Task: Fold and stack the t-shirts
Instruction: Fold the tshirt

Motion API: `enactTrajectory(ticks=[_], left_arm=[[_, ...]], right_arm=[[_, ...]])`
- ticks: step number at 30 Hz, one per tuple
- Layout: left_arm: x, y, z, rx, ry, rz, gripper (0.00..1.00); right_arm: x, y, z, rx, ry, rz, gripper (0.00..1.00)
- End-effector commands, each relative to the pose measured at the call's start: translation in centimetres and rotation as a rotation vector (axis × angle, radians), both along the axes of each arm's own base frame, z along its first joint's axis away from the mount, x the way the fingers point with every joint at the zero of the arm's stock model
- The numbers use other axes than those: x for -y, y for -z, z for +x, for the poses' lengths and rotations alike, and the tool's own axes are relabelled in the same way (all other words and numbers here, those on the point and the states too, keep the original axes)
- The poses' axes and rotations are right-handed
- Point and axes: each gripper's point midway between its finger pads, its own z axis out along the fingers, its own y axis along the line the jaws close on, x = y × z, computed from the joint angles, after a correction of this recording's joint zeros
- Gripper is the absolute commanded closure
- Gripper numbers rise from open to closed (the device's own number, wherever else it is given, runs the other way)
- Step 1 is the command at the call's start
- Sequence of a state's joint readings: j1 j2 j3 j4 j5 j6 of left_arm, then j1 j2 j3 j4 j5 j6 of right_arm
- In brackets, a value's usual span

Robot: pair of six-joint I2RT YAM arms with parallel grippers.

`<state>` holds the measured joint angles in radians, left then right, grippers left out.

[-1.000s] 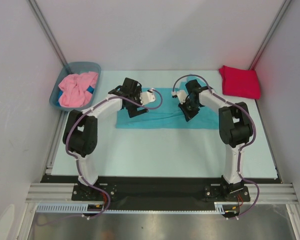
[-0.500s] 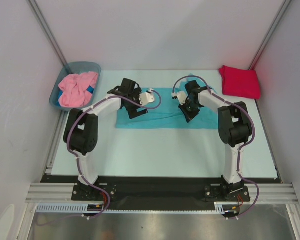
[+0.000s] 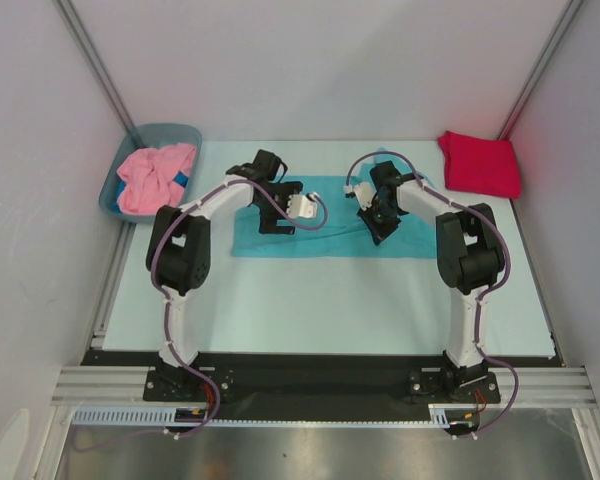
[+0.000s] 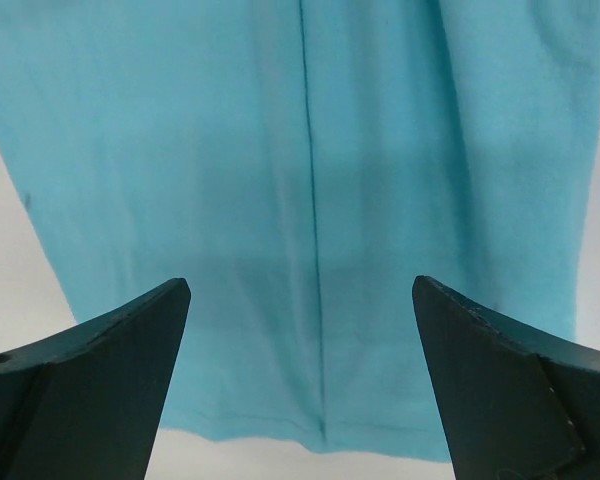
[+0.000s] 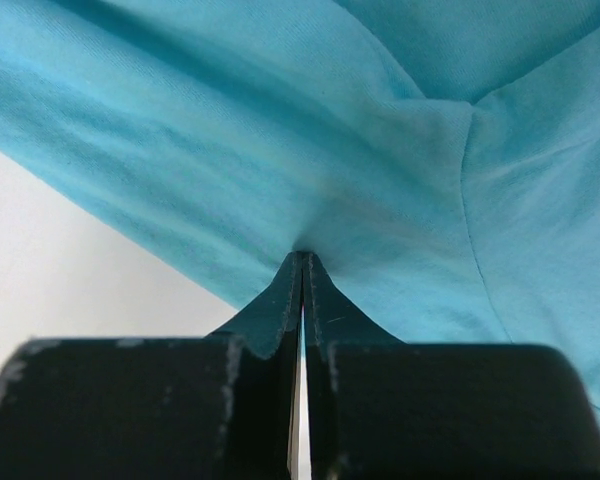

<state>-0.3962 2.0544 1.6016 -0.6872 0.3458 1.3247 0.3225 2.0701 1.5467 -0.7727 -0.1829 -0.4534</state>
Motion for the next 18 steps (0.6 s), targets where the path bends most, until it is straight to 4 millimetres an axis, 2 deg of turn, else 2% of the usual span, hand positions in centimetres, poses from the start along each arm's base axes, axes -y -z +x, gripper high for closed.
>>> enactTrajectory(ticks=[1,3,5,6,11,14,18], left_arm=[[3.0,-2.4,0.0,-0.029,0.171,-0.105,0.0],[4.3,-3.6,0.3,-0.025,0.205,-0.131,0.0],[5.2,-3.7,-0.4,-0.044,0.247,-0.133,0.0],[5.7,-4.6,-0.3,-0.032,0.263,-0.143,0.0],[7.8,-6.5,-3.8,-0.057,0.416,-0.184,0.0],[8.1,-6.1,-5.4,-0.1,0.437,-0.17,0.0],[8.2,-4.9,-6.6,-0.16,0.452,-0.162,0.0]], right_arm=[[0.2,-1.2,0.4,0.039,0.019,-0.009,1.0],[0.5,-1.1,0.4,0.045,0.019,-0.023,1.0],[0.7,-1.2,0.4,0.048,0.016,-0.03,1.0],[0.6,-1.1,0.4,0.05,0.015,-0.03,1.0],[0.5,-1.3,0.6,0.054,0.023,-0.025,1.0],[0.5,-1.1,0.5,0.055,0.02,-0.03,1.0],[0.5,-1.2,0.8,0.064,0.018,-0.029,1.0]])
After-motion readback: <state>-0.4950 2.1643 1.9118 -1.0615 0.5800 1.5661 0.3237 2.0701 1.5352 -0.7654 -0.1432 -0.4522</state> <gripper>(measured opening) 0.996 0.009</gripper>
